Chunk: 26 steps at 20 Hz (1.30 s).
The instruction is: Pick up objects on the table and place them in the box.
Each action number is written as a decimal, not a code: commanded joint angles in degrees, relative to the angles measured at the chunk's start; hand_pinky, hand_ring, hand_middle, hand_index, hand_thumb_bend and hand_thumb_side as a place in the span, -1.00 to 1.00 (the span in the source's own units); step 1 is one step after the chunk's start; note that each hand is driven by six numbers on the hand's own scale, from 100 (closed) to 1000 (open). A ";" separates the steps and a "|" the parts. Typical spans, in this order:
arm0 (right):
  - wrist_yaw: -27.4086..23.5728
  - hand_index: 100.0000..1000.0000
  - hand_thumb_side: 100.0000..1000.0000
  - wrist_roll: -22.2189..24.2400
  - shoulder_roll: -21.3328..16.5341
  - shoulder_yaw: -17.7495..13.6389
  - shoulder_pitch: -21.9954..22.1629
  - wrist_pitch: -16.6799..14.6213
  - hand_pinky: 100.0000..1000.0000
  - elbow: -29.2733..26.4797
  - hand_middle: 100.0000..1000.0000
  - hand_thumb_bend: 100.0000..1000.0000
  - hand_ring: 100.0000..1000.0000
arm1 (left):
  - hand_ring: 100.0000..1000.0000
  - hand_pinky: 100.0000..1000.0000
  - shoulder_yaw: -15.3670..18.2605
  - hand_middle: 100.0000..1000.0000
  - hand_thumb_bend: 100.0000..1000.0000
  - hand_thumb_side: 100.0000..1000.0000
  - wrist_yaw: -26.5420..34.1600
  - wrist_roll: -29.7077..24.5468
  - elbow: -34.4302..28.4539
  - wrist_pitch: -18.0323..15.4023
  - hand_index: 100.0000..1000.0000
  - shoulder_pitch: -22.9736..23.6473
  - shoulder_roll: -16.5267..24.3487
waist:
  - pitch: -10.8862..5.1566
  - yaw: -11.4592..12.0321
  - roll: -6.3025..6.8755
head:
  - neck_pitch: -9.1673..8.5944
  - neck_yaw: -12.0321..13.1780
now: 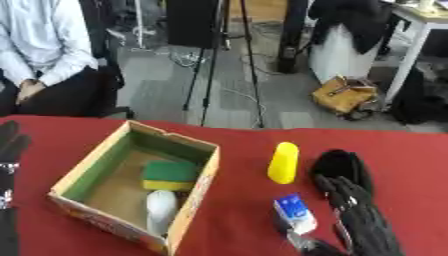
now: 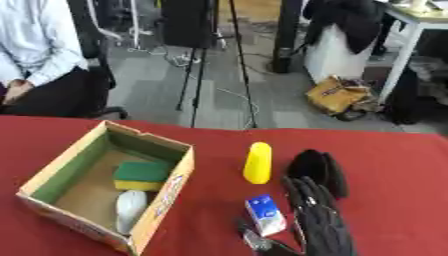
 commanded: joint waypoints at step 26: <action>-11.55 0.93 1.00 -3.72 -8.41 2.78 -4.38 -4.10 0.98 17.52 0.76 0.10 1.00 | 0.85 0.92 -0.06 0.84 -1.00 0.75 -1.24 -0.29 -1.05 2.12 0.66 4.16 3.69 | -6.93 -5.07 -5.68 | 5.97 1.54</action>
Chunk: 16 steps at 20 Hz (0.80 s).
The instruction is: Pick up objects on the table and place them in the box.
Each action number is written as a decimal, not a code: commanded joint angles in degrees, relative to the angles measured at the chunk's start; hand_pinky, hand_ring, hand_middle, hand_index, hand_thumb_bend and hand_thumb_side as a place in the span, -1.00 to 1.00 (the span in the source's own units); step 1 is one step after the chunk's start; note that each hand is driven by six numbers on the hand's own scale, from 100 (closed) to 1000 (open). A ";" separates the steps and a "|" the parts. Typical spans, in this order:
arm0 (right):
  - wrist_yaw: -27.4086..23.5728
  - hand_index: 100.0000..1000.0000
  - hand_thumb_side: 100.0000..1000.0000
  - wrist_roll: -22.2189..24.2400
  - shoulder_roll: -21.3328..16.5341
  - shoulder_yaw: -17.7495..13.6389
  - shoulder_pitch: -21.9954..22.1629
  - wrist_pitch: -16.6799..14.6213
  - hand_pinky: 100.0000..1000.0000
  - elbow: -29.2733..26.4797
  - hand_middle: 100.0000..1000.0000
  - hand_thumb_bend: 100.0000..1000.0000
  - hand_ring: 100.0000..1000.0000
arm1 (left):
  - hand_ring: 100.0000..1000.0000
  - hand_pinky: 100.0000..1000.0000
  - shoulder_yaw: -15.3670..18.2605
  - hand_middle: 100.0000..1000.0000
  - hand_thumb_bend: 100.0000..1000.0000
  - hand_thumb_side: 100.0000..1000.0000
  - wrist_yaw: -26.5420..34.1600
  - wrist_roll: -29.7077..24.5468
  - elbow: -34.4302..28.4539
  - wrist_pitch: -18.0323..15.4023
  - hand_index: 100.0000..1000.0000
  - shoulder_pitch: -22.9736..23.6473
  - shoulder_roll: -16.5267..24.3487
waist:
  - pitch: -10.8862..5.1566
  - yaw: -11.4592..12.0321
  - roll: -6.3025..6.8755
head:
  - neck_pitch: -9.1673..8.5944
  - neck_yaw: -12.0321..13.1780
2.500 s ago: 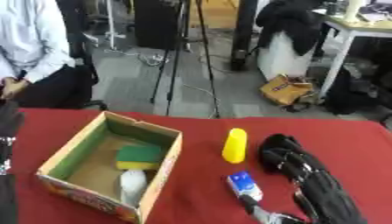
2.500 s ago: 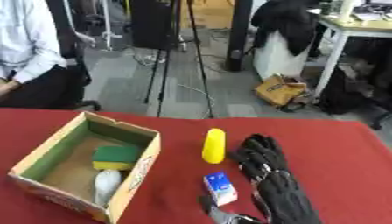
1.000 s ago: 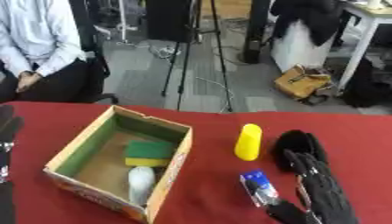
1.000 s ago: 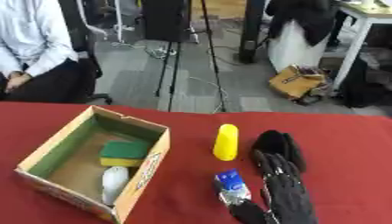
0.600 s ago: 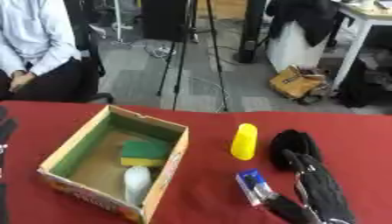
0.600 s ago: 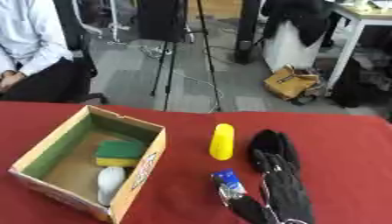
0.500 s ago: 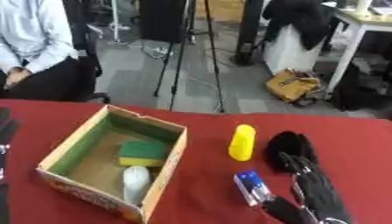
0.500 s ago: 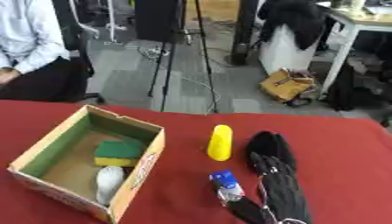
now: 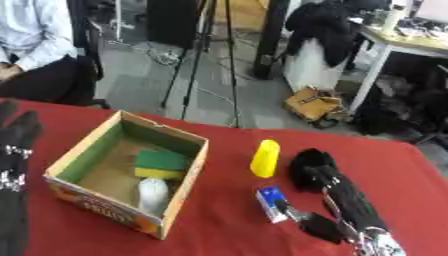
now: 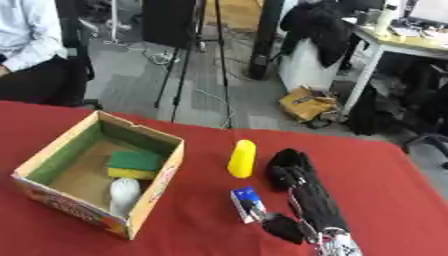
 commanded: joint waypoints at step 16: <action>12.09 0.98 1.00 -1.41 9.07 -7.41 -1.31 7.85 1.00 -6.48 0.78 0.33 1.00 | 0.86 0.92 -0.79 0.85 -1.00 0.74 0.65 -0.50 -1.05 0.66 0.66 -1.81 -1.03 | 0.36 2.72 1.85 | -1.19 -2.30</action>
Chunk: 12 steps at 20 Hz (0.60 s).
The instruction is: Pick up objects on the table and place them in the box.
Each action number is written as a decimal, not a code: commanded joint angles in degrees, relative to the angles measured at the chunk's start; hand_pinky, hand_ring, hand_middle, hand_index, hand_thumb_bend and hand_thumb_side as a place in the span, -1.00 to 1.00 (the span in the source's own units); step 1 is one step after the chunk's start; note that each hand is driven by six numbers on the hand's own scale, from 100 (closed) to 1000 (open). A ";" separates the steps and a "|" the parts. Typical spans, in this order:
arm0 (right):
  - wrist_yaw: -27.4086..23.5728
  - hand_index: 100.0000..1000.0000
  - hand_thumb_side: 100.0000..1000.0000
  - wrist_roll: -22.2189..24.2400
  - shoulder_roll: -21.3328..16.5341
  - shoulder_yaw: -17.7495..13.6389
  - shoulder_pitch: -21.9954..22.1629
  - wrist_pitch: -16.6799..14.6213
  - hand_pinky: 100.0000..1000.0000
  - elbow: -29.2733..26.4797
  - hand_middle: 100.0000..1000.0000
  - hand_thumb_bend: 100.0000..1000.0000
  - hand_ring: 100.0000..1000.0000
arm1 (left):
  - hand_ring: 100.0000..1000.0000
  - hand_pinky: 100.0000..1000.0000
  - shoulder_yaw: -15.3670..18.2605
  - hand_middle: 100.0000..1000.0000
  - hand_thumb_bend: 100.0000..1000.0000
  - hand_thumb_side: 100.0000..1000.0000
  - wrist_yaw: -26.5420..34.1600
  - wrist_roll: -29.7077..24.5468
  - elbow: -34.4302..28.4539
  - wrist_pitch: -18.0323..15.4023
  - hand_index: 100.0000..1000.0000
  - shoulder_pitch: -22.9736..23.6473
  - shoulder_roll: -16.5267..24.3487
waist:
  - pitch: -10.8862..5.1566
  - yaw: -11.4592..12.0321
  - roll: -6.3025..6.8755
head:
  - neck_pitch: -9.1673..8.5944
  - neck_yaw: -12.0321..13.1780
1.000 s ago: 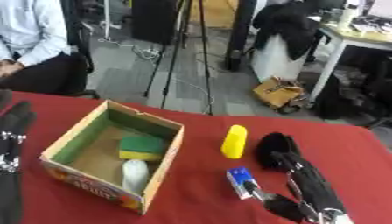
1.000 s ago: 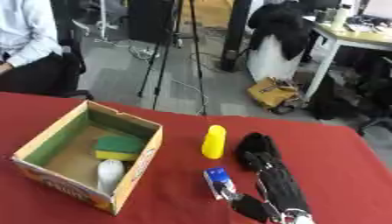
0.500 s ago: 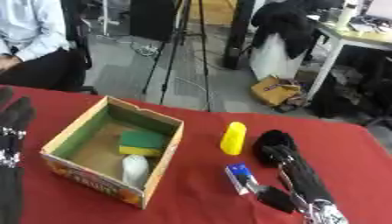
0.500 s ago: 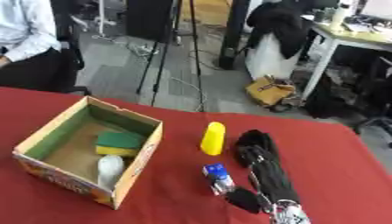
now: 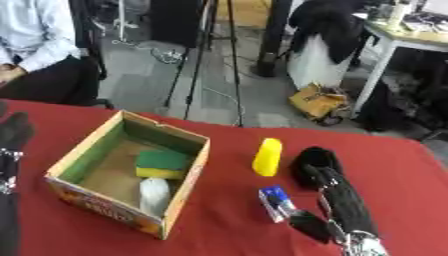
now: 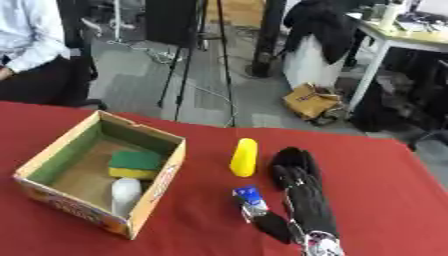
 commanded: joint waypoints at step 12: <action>3.01 1.00 1.00 4.13 2.90 -4.90 -3.21 5.91 1.00 -3.77 0.81 0.39 1.00 | 0.85 0.93 -1.06 0.85 -1.00 0.74 1.65 -1.10 -1.05 0.14 0.66 -1.70 -2.16 | 0.71 2.16 2.41 | -1.56 -2.50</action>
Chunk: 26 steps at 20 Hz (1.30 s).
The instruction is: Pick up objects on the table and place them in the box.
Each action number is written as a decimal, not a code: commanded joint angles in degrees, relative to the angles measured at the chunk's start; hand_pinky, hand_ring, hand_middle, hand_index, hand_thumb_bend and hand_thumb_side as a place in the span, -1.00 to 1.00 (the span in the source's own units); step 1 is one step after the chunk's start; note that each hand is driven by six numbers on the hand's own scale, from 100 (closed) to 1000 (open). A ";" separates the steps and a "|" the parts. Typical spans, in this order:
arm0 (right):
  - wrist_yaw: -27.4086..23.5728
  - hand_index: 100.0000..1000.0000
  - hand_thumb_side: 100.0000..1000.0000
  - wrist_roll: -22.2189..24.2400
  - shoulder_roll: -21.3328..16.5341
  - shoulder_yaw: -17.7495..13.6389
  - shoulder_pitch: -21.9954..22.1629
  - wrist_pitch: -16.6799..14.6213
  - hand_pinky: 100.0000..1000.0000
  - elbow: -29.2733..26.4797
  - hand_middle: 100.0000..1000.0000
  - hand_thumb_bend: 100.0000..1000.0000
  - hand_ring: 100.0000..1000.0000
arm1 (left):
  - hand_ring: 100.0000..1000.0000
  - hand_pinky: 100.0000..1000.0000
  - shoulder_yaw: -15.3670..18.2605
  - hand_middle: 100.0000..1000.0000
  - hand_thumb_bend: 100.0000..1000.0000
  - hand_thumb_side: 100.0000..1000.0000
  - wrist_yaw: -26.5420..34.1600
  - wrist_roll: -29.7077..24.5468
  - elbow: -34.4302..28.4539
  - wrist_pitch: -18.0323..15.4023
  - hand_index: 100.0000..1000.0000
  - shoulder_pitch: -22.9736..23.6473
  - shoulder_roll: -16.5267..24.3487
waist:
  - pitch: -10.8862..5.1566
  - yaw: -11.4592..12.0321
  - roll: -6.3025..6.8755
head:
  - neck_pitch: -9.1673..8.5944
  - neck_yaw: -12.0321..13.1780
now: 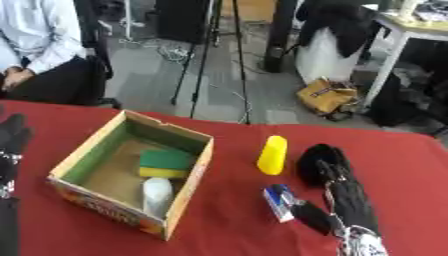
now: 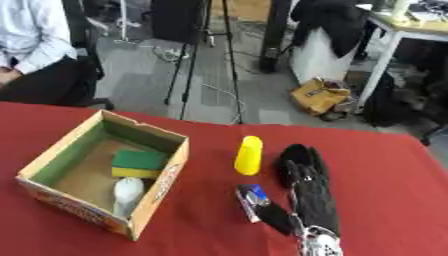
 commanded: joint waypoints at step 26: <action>3.19 1.00 1.00 1.99 0.63 -0.75 -0.24 0.38 1.00 0.46 0.81 0.55 1.00 | 0.83 0.94 -0.58 0.84 -1.00 0.75 1.80 -1.72 -1.05 0.33 0.66 -1.73 -1.39 | 1.17 1.51 1.34 | -3.38 -1.82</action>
